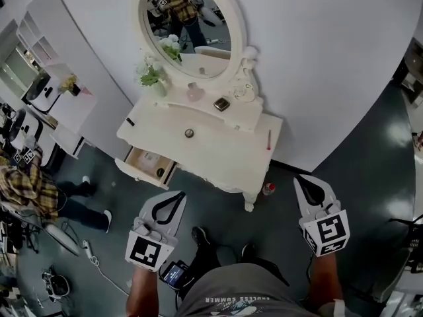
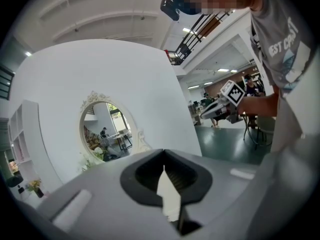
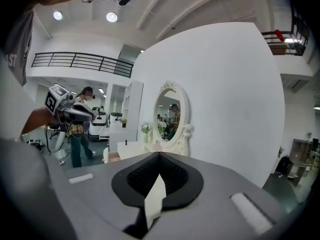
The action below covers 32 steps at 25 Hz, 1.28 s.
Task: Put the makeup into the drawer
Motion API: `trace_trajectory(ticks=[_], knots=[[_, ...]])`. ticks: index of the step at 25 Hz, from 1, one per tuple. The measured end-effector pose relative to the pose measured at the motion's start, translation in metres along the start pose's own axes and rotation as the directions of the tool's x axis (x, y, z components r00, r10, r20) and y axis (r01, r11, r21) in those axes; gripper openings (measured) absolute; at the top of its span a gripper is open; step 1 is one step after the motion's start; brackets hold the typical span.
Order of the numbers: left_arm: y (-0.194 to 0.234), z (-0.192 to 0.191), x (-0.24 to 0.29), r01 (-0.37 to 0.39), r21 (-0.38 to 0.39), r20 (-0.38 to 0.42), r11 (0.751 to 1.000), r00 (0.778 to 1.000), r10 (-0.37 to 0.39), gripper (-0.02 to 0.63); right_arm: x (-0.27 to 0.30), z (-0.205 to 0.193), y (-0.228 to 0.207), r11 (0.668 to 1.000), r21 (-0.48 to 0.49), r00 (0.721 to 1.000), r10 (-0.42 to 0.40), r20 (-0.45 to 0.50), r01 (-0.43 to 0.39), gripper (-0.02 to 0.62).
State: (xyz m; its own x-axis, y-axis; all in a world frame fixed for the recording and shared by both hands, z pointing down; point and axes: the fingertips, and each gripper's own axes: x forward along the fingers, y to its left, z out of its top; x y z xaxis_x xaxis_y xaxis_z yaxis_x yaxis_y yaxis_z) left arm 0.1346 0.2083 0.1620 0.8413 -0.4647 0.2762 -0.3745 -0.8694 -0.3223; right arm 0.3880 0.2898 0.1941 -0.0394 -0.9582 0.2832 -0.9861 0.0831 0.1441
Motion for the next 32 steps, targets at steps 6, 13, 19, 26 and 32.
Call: trace_trajectory(ticks=[6, 13, 19, 26, 32], knots=[[0.034, -0.007, 0.039, 0.102, 0.011, 0.06, 0.995, 0.993, -0.103, 0.002, 0.018, 0.002, -0.004, 0.995, 0.008, 0.994, -0.102, -0.041, 0.103, 0.002], [0.098, -0.014, 0.073, 0.222, 0.028, 0.131, 0.975, 0.966, -0.224, 0.002, 0.052, 0.026, 0.01, 0.972, 0.013, 0.969, -0.231, -0.089, 0.233, 0.002], [0.147, -0.031, 0.093, 0.301, 0.054, 0.181, 0.952, 0.935, -0.306, 0.002, 0.093, 0.044, 0.031, 0.951, 0.007, 0.945, -0.306, -0.115, 0.309, 0.002], [0.182, -0.05, 0.109, 0.345, 0.041, 0.206, 0.938, 0.916, -0.345, 0.002, 0.129, 0.043, 0.037, 0.936, 0.002, 0.925, -0.348, -0.154, 0.353, 0.002], [0.198, -0.062, 0.126, 0.328, 0.0, 0.183, 0.945, 0.929, -0.322, 0.002, 0.159, 0.029, 0.019, 0.943, 0.0, 0.925, -0.328, -0.19, 0.334, 0.002]])
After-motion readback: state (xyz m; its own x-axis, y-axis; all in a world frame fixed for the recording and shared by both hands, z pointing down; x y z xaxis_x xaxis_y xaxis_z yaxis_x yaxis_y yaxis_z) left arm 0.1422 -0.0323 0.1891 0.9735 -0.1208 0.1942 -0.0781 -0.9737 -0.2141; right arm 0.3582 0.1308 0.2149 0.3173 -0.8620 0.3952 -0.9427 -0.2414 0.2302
